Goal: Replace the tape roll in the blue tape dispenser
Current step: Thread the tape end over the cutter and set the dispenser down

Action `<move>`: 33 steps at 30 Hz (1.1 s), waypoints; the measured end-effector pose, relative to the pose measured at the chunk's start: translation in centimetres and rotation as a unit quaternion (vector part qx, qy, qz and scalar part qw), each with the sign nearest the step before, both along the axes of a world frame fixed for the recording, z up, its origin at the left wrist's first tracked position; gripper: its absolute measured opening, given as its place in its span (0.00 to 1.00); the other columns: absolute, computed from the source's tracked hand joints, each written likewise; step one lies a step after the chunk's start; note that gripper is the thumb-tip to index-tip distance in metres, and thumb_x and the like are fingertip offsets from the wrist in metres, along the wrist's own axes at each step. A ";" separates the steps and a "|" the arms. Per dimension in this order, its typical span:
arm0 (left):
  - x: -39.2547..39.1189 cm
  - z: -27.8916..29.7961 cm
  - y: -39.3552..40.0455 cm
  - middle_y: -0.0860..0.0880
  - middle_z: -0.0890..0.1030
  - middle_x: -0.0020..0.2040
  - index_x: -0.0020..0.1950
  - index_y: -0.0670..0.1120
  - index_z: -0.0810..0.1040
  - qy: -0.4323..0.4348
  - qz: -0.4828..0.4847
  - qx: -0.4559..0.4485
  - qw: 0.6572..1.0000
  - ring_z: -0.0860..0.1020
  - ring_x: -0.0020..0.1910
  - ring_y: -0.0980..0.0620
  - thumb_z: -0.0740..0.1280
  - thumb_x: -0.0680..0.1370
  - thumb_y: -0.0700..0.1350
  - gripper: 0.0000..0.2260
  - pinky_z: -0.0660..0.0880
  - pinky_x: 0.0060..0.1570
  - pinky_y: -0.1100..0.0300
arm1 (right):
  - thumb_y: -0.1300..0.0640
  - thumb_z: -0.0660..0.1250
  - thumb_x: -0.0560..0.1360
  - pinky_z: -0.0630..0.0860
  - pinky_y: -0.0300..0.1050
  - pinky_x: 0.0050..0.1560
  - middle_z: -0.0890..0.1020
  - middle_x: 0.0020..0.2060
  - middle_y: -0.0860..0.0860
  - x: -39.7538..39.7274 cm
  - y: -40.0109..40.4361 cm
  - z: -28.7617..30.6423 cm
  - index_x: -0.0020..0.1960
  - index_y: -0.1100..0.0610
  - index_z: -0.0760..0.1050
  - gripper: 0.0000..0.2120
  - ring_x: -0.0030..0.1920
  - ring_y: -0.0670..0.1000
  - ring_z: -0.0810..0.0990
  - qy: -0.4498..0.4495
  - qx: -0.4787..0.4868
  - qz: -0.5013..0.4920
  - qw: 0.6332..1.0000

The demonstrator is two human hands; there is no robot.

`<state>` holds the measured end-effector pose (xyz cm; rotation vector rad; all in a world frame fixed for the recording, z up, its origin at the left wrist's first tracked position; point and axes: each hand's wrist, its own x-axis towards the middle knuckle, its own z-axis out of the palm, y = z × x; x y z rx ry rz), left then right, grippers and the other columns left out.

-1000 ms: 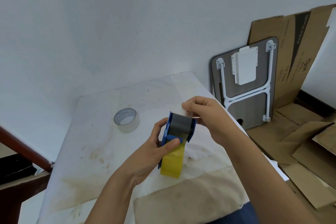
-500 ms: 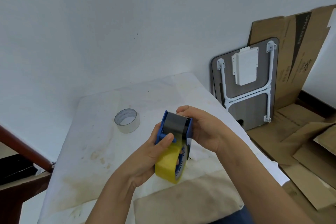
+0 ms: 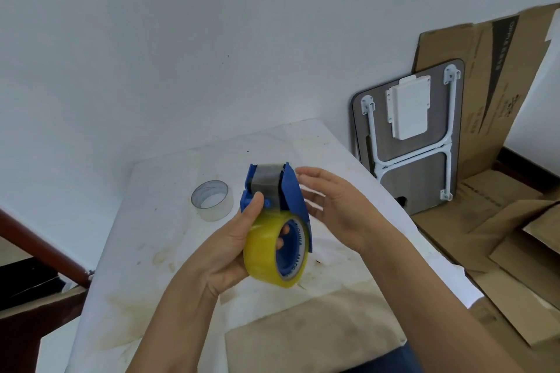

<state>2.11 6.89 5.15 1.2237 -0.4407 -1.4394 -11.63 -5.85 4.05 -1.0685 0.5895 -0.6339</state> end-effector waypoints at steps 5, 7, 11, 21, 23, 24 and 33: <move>0.0 -0.1 0.1 0.41 0.86 0.40 0.63 0.42 0.79 0.014 0.010 0.022 1.000 0.83 0.29 0.50 0.68 0.67 0.57 0.29 0.80 0.28 0.58 | 0.48 0.54 0.83 0.74 0.47 0.66 0.80 0.65 0.45 0.1 0.3 1.7 0.67 0.50 0.76 0.18 0.66 0.45 0.77 -0.010 -0.163 0.018 0.986; 0.0 0.0 0.0 0.41 0.85 0.40 0.62 0.41 0.80 0.028 0.023 0.024 0.999 0.82 0.28 0.49 0.69 0.67 0.58 0.29 0.80 0.28 0.58 | 0.41 0.53 0.80 0.76 0.46 0.64 0.83 0.60 0.47 0.5 1.0 1.8 0.64 0.51 0.79 0.24 0.63 0.46 0.80 0.011 -0.191 0.019 0.981; 0.0 -0.2 -0.3 0.40 0.84 0.40 0.61 0.40 0.81 0.040 0.036 0.032 0.998 0.81 0.28 0.49 0.72 0.66 0.59 0.31 0.80 0.28 0.57 | 0.47 0.61 0.79 0.79 0.38 0.55 0.85 0.59 0.48 0.9 1.5 1.0 0.65 0.52 0.79 0.18 0.59 0.45 0.82 0.009 -0.199 -0.008 0.980; 0.2 -0.6 -0.5 0.38 0.84 0.41 0.61 0.39 0.81 0.046 0.043 0.044 0.997 0.79 0.27 0.48 0.74 0.62 0.60 0.34 0.80 0.28 0.57 | 0.50 0.60 0.81 0.81 0.40 0.53 0.87 0.52 0.48 1.4 1.2 -0.2 0.54 0.50 0.84 0.14 0.54 0.48 0.85 -0.007 -0.119 -0.055 0.991; 0.2 -0.5 -0.4 0.38 0.84 0.39 0.61 0.39 0.81 0.030 0.040 0.051 0.997 0.79 0.26 0.49 0.72 0.65 0.60 0.32 0.80 0.28 0.57 | 0.50 0.62 0.80 0.81 0.38 0.49 0.88 0.49 0.48 1.5 1.1 -0.2 0.50 0.51 0.85 0.13 0.50 0.47 0.85 0.000 -0.082 -0.062 0.995; 0.3 -0.5 -0.3 0.39 0.84 0.38 0.60 0.39 0.81 0.021 0.038 0.055 0.998 0.79 0.26 0.49 0.71 0.65 0.60 0.31 0.80 0.27 0.58 | 0.51 0.63 0.79 0.81 0.39 0.49 0.88 0.48 0.48 1.5 1.0 -0.1 0.49 0.52 0.85 0.12 0.49 0.46 0.85 -0.004 -0.066 -0.059 0.996; 1.1 -0.4 -0.2 0.38 0.81 0.37 0.52 0.36 0.83 0.028 -0.018 0.037 0.999 0.77 0.25 0.49 0.70 0.66 0.60 0.29 0.79 0.26 0.59 | 0.47 0.68 0.76 0.67 0.64 0.71 0.79 0.65 0.61 1.4 -0.5 -0.5 0.61 0.59 0.81 0.20 0.71 0.63 0.72 -0.036 0.098 0.056 0.993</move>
